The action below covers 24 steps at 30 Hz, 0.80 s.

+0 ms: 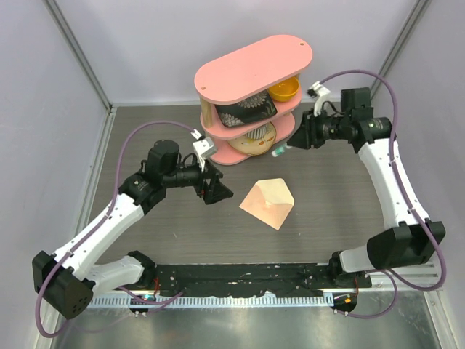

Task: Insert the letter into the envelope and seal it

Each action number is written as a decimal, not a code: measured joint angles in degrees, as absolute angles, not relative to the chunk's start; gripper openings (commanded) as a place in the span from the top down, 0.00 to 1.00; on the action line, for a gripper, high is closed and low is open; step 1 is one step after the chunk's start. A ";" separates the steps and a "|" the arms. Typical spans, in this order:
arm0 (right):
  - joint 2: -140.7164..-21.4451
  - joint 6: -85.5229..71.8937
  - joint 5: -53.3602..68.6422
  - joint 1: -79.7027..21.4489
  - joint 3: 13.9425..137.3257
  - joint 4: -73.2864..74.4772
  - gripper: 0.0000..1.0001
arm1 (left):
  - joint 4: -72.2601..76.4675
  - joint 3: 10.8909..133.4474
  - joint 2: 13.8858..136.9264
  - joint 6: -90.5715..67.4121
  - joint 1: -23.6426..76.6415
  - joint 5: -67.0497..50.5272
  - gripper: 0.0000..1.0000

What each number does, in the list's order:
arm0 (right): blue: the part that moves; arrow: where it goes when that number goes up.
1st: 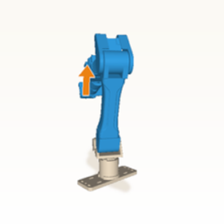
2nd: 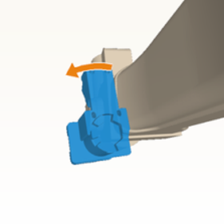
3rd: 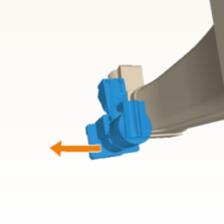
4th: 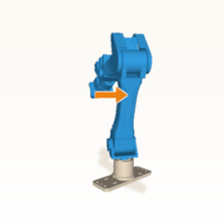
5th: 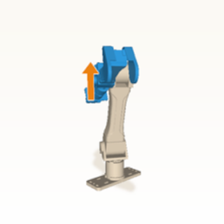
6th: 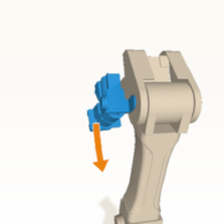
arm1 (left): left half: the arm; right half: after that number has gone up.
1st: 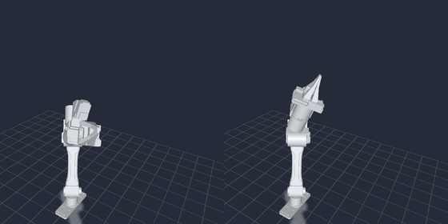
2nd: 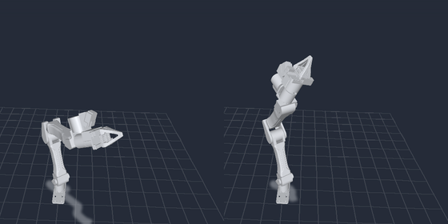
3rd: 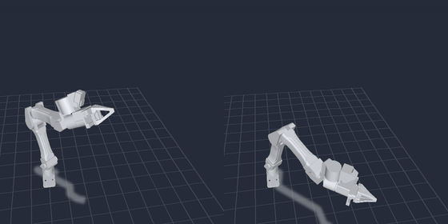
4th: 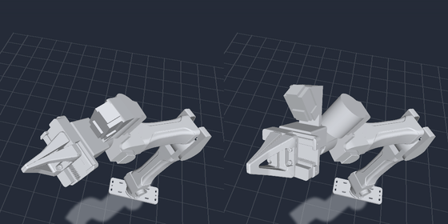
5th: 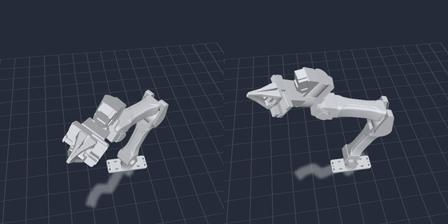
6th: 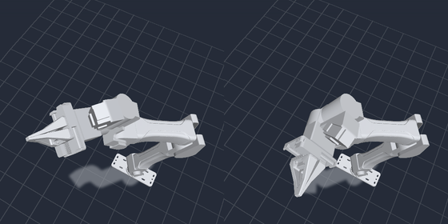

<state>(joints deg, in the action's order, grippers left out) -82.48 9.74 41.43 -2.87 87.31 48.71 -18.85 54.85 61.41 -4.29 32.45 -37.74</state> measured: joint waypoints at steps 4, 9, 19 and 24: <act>-78.30 6.83 46.09 -12.47 86.70 48.45 0.99 | -14.90 55.40 63.16 -6.63 33.30 -38.20 0.17; -76.66 5.61 48.77 -16.80 84.20 48.80 0.99 | -14.59 58.08 67.37 -5.91 36.86 -35.73 0.22; -76.27 6.31 50.96 -21.26 82.67 50.81 0.99 | -14.70 59.24 70.72 -3.79 41.82 -33.45 0.31; -76.01 7.55 50.96 -22.92 82.00 51.48 0.99 | -13.85 59.77 72.44 -3.79 43.20 -33.45 0.38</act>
